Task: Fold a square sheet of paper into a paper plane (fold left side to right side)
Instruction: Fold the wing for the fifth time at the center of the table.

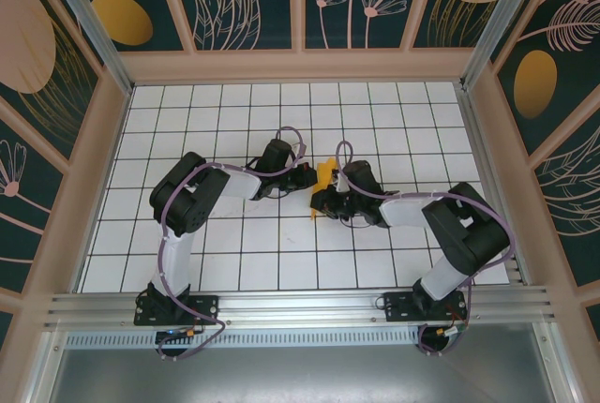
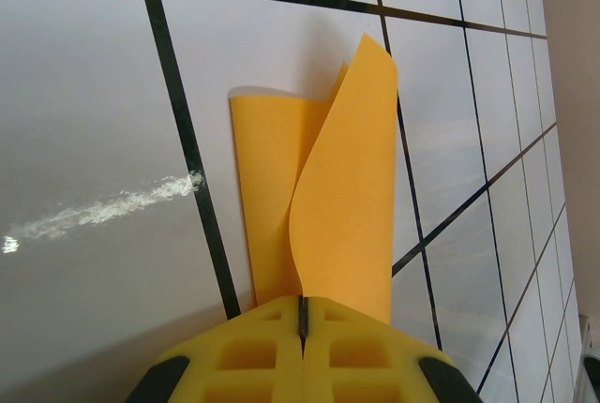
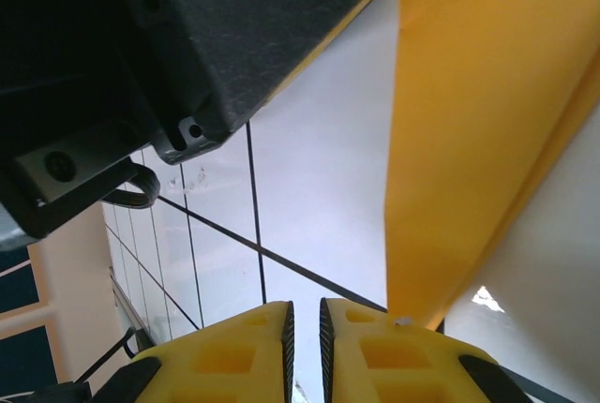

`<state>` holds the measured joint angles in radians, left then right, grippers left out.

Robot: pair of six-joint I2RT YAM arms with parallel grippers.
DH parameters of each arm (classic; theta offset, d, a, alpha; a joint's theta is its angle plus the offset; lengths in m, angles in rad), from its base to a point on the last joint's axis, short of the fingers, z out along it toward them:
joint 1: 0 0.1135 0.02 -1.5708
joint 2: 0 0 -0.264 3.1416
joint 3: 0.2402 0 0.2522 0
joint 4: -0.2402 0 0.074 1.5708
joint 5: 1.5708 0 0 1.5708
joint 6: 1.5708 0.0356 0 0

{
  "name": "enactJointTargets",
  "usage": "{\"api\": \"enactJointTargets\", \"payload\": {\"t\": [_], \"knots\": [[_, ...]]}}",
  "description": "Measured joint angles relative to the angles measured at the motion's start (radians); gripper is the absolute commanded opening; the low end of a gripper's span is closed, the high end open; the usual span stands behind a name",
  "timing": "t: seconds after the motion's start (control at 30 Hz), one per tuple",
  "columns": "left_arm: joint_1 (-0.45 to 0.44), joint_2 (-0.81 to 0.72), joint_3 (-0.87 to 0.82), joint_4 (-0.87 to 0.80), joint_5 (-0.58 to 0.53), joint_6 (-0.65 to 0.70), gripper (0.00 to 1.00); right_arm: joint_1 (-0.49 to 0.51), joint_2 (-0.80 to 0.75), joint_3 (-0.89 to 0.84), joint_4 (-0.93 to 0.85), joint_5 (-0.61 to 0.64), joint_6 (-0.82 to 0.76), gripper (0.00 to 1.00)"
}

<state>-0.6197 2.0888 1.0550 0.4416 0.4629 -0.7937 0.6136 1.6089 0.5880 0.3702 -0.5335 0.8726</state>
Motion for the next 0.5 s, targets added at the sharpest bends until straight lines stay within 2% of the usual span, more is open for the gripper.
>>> {"api": "enactJointTargets", "payload": {"t": [0.5], "knots": [[0.0,0.0,0.0,0.0,0.0,0.0,0.0,0.01,0.082,0.047,0.016,-0.014,0.006,0.19]]}}
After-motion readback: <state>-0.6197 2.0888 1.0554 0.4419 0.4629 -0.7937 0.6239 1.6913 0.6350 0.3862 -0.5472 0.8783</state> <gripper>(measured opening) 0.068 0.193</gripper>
